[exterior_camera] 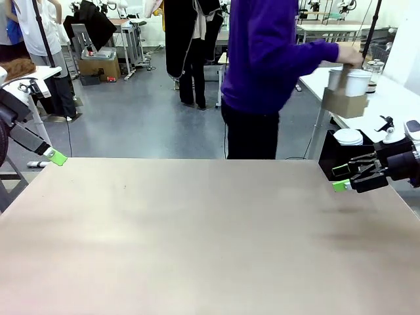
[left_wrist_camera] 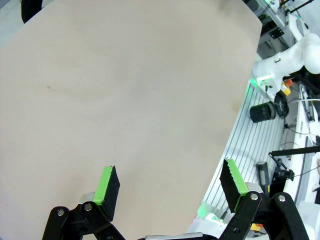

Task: Pour a drink into a cup and package it in a carrier.
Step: Insert the held 600 ml Paper Cup into the Cup Carrier.

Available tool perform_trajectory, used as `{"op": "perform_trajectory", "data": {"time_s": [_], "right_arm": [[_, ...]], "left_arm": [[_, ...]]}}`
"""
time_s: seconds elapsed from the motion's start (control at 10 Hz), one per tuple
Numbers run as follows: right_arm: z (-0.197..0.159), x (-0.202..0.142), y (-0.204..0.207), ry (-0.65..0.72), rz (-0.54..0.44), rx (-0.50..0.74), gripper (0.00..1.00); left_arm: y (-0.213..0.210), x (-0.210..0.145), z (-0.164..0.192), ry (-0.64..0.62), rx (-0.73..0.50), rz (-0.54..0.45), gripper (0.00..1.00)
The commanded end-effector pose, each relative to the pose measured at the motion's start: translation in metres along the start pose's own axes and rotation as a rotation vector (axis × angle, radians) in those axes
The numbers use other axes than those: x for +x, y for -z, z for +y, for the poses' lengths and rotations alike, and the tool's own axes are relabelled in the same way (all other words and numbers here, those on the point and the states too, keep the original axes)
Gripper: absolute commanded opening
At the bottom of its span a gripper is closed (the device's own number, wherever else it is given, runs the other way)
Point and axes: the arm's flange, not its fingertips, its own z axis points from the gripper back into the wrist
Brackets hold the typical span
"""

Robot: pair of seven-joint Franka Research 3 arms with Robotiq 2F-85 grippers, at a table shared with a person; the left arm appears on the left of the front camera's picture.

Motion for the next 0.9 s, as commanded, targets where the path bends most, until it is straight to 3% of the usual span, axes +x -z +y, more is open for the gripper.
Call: {"op": "perform_trajectory", "data": {"time_s": [0.0, 0.8], "right_arm": [[0.0001, 0.0001, -0.0017, -0.012, 0.0, -0.002, 1.0], [0.0001, 0.0001, -0.0017, -0.012, 0.0, -0.002, 1.0]], "left_arm": [[-0.0009, 0.0001, -0.0016, 0.003, 0.002, -0.002, 1.0], [-0.0009, 0.0001, -0.0016, 0.003, 0.002, -0.002, 1.0]]}}
